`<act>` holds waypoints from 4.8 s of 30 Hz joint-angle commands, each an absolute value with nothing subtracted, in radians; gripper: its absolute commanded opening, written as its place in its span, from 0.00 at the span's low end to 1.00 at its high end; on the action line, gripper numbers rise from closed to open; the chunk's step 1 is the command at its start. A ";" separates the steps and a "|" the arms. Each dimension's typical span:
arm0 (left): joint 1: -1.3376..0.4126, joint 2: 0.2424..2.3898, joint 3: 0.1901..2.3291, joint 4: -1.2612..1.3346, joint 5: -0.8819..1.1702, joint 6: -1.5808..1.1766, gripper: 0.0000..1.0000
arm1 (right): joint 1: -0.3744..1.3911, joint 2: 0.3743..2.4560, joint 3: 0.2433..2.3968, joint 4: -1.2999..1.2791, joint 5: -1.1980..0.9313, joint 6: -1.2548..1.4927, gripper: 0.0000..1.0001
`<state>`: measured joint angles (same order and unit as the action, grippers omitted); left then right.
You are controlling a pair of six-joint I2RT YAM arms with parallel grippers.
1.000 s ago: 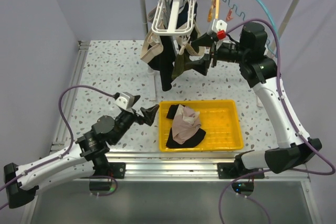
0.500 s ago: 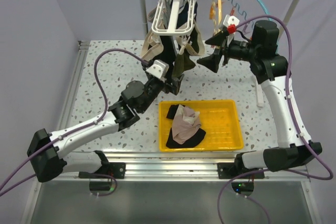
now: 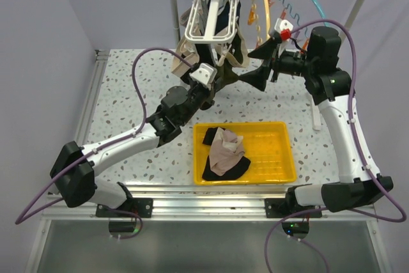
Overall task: Remove the underwear clipped to the hanger
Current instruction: Remove the underwear from the hanger.
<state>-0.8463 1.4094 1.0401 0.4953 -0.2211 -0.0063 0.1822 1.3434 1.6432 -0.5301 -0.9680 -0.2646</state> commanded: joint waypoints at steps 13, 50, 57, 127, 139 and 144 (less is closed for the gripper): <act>-0.677 1.169 0.884 0.517 -0.209 -0.170 0.00 | 0.222 1.371 1.675 -0.611 -1.114 -0.423 0.92; -0.597 1.072 0.792 0.518 -0.069 -0.253 0.00 | 0.471 1.707 2.009 -0.248 -1.075 -0.150 0.84; -0.580 1.065 0.802 0.523 -0.061 -0.253 0.00 | 0.471 1.669 2.007 -0.486 -0.983 -0.375 0.84; -0.578 1.273 1.144 0.614 0.103 0.052 0.76 | 0.509 1.672 1.939 -0.557 -0.726 -0.387 0.37; -0.578 1.327 1.200 0.652 0.149 0.022 0.51 | 0.509 1.667 1.934 -0.552 -0.727 -0.382 0.37; -0.578 1.325 1.200 0.683 0.169 -0.023 0.48 | 0.509 1.670 1.930 -0.549 -0.729 -0.379 0.37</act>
<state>-0.5827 1.3266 1.1572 0.5903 0.1402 0.0132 0.5083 1.7248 1.9381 -0.5877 -0.7025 -0.3935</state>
